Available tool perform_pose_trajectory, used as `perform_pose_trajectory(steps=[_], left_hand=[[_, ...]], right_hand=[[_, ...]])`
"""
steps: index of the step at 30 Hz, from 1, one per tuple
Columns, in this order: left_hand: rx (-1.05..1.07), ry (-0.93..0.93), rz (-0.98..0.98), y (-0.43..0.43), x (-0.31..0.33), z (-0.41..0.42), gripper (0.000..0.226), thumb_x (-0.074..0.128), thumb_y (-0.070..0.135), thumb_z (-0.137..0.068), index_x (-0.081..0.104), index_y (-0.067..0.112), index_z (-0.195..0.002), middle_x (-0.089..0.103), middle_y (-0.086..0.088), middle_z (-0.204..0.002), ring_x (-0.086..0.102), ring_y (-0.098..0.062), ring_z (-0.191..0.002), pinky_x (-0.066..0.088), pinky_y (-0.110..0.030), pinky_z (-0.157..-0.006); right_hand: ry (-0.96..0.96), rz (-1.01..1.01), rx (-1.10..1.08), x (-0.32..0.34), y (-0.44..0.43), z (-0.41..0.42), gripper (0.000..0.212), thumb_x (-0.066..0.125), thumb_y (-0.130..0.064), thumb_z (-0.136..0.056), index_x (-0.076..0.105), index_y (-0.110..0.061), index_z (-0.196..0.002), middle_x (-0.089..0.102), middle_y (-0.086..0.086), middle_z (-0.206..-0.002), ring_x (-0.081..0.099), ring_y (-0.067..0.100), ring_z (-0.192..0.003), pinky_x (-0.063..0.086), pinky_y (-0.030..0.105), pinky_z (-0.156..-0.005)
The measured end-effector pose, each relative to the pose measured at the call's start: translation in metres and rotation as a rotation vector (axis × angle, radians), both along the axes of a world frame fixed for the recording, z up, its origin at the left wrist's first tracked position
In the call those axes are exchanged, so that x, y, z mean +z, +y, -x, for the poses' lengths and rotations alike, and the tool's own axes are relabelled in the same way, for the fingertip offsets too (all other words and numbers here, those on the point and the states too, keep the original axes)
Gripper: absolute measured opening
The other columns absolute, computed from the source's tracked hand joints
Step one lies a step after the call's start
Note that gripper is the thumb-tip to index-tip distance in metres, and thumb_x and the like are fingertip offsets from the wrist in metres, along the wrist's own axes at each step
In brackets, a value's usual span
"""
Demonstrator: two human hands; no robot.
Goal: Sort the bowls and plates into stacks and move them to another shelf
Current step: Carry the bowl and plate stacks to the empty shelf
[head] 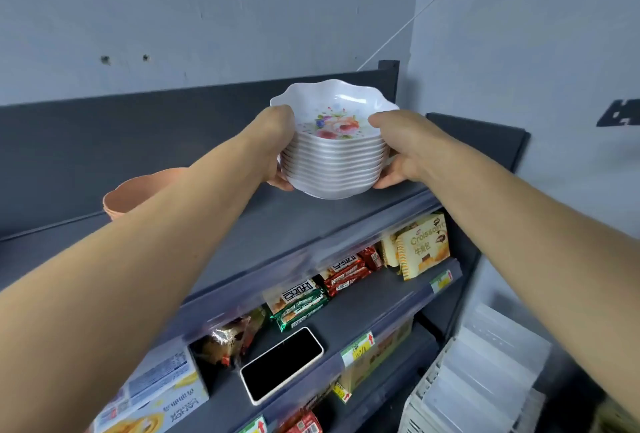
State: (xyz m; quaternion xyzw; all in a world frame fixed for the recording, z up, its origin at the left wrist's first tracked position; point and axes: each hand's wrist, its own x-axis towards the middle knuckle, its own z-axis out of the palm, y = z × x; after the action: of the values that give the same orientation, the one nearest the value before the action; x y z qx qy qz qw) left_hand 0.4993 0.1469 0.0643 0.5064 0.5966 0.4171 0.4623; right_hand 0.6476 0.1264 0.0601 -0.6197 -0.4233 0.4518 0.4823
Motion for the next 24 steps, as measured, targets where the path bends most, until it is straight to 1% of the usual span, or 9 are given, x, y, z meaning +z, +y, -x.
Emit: perform_pose_trajectory(steps=[3, 6, 9, 12, 15, 17, 19, 22, 24], left_hand=[[-0.086, -0.007, 0.010, -0.016, -0.002, -0.014, 0.027, 0.027, 0.016, -0.091, 0.047, 0.013, -0.073, 0.054, -0.008, -0.076, 0.054, -0.027, -0.067, 0.050, -0.044, -0.067], [-0.178, -0.012, 0.036, -0.033, -0.006, -0.036, 0.028, 0.026, 0.017, -0.093, 0.045, 0.014, -0.073, 0.053, -0.009, -0.077, 0.055, -0.029, -0.072, 0.050, -0.049, -0.074], [-0.292, -0.024, 0.067, -0.052, -0.012, -0.062, 0.030, 0.025, 0.016, -0.094, 0.048, 0.012, -0.075, 0.056, -0.008, -0.076, 0.057, -0.027, -0.070, 0.052, -0.046, -0.068], [-0.392, -0.031, 0.084, -0.078, -0.017, -0.096, 0.026, 0.026, 0.018, -0.095, 0.047, 0.012, -0.081, 0.059, -0.011, -0.088, 0.060, -0.031, -0.079, 0.053, -0.057, -0.076], [-0.500, -0.012, 0.109, -0.114, -0.024, -0.136, 0.026, 0.026, 0.021, -0.096, 0.047, 0.010, -0.087, 0.059, -0.012, -0.090, 0.060, -0.032, -0.085, 0.050, -0.061, -0.082], [-0.588, 0.008, 0.122, -0.145, -0.028, -0.166, 0.027, 0.026, 0.022, -0.097, 0.046, 0.011, -0.083, 0.059, -0.011, -0.088, 0.060, -0.032, -0.084, 0.049, -0.061, -0.084], [-0.676, 0.008, 0.126, -0.180, -0.030, -0.198, 0.028, 0.026, 0.021, -0.096, 0.045, 0.012, -0.078, 0.057, -0.010, -0.084, 0.058, -0.030, -0.081, 0.048, -0.061, -0.086], [-0.804, 0.025, 0.115, -0.240, -0.032, -0.248, 0.029, 0.027, 0.021, -0.096, 0.045, 0.012, -0.075, 0.055, -0.010, -0.079, 0.057, -0.029, -0.079, 0.050, -0.059, -0.084], [-0.889, 0.026, 0.101, -0.281, -0.034, -0.280, 0.029, 0.027, 0.019, -0.095, 0.045, 0.012, -0.074, 0.054, -0.009, -0.075, 0.056, -0.028, -0.072, 0.052, -0.055, -0.078]], right_hand=[[-0.002, 0.016, -0.089, -0.004, -0.028, -0.013, 0.023, 0.041, -0.015, -0.097, 0.048, -0.017, -0.075, 0.060, 0.008, -0.085, 0.063, 0.029, -0.092, 0.053, 0.054, -0.082], [0.028, 0.042, -0.167, -0.006, -0.061, -0.032, 0.022, 0.041, -0.016, -0.097, 0.047, -0.015, -0.076, 0.058, 0.006, -0.080, 0.061, 0.025, -0.081, 0.054, 0.049, -0.076], [0.003, 0.064, -0.262, -0.007, -0.099, -0.055, 0.020, 0.043, -0.017, -0.097, 0.046, -0.015, -0.077, 0.058, 0.008, -0.083, 0.061, 0.026, -0.082, 0.052, 0.051, -0.078], [-0.031, 0.061, -0.359, -0.011, -0.143, -0.080, 0.021, 0.042, -0.017, -0.098, 0.049, -0.014, -0.079, 0.052, 0.004, -0.074, 0.057, 0.021, -0.068, 0.052, 0.045, -0.065], [-0.037, 0.071, -0.448, -0.018, -0.193, -0.111, 0.024, 0.041, -0.018, -0.098, 0.057, -0.014, -0.116, 0.050, 0.003, -0.074, 0.064, 0.024, -0.099, 0.052, 0.051, -0.087], [-0.019, 0.099, -0.518, -0.022, -0.230, -0.134, 0.016, 0.042, -0.019, -0.097, 0.055, -0.015, -0.106, 0.054, 0.006, -0.083, 0.062, 0.027, -0.105, 0.050, 0.052, -0.092], [0.006, 0.121, -0.596, -0.024, -0.273, -0.157, 0.010, 0.042, -0.020, -0.097, 0.049, -0.014, -0.096, 0.056, 0.007, -0.095, 0.060, 0.025, -0.093, 0.052, 0.050, -0.089], [0.050, 0.097, -0.729, -0.027, -0.343, -0.195, 0.012, 0.042, -0.018, -0.096, 0.050, -0.013, -0.090, 0.057, 0.006, -0.090, 0.057, 0.026, -0.084, 0.052, 0.043, -0.081], [0.047, 0.071, -0.820, -0.030, -0.391, -0.219, 0.012, 0.043, -0.017, -0.096, 0.051, -0.014, -0.088, 0.056, 0.005, -0.088, 0.056, 0.025, -0.082, 0.050, 0.046, -0.089]])
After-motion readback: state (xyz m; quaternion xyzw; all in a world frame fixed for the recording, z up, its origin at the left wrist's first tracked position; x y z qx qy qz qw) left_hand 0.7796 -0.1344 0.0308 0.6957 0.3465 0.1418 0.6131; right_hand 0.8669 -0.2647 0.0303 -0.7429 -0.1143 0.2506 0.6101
